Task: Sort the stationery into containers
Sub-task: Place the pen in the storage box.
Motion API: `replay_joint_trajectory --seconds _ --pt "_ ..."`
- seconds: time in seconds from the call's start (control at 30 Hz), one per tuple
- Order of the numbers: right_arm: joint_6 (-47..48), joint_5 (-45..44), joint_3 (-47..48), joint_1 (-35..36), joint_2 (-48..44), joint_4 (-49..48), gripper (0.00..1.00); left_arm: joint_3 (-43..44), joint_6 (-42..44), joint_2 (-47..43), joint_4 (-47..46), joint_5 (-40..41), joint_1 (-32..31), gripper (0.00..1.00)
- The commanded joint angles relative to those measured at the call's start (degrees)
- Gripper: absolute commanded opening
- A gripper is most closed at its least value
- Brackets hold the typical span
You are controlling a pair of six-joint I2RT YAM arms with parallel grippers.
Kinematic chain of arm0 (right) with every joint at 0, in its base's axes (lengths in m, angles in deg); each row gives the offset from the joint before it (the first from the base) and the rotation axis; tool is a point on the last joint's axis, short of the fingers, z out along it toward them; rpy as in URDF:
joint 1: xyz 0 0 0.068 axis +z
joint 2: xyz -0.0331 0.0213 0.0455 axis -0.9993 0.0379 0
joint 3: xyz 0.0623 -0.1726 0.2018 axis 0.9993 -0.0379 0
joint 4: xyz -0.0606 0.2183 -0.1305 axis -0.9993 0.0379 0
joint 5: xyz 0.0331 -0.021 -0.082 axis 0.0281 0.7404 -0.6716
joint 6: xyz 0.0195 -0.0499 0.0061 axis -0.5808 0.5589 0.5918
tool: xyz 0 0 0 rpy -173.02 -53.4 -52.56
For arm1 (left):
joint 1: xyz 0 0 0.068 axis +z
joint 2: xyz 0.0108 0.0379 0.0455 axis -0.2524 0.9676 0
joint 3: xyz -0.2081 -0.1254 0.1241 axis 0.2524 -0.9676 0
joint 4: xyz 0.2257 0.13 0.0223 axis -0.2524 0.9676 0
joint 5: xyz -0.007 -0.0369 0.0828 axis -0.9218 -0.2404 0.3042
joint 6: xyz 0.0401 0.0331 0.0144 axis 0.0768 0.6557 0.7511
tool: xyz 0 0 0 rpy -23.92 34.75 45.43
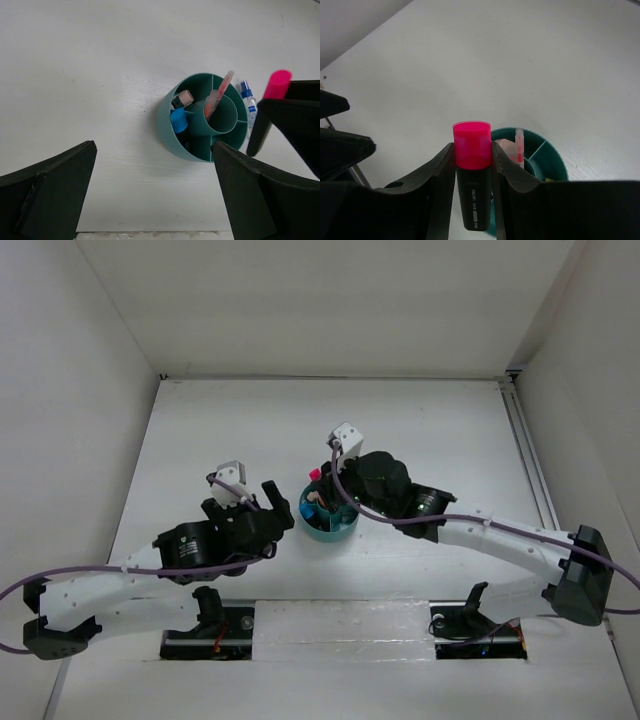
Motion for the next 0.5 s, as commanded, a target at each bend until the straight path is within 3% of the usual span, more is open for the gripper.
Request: replay_joint_trajectory --seconds 0.0,0.2,0.47 --pt "2.6 2.3 2.3 0.8 2.2 -8.7 0.00 2.4 -2.6 -4.0 6.4 3.6 0.2 1.00" --pt "3.2 4.3 1.0 1.4 6.0 -13.4 0.00 0.5 -5.9 -14.5 7.4 5.8 0.2 1.00" --pt "5.2 7.4 -0.9 1.4 9.3 -17.5 0.00 0.0 -3.7 -17.0 5.2 5.2 0.2 1.00"
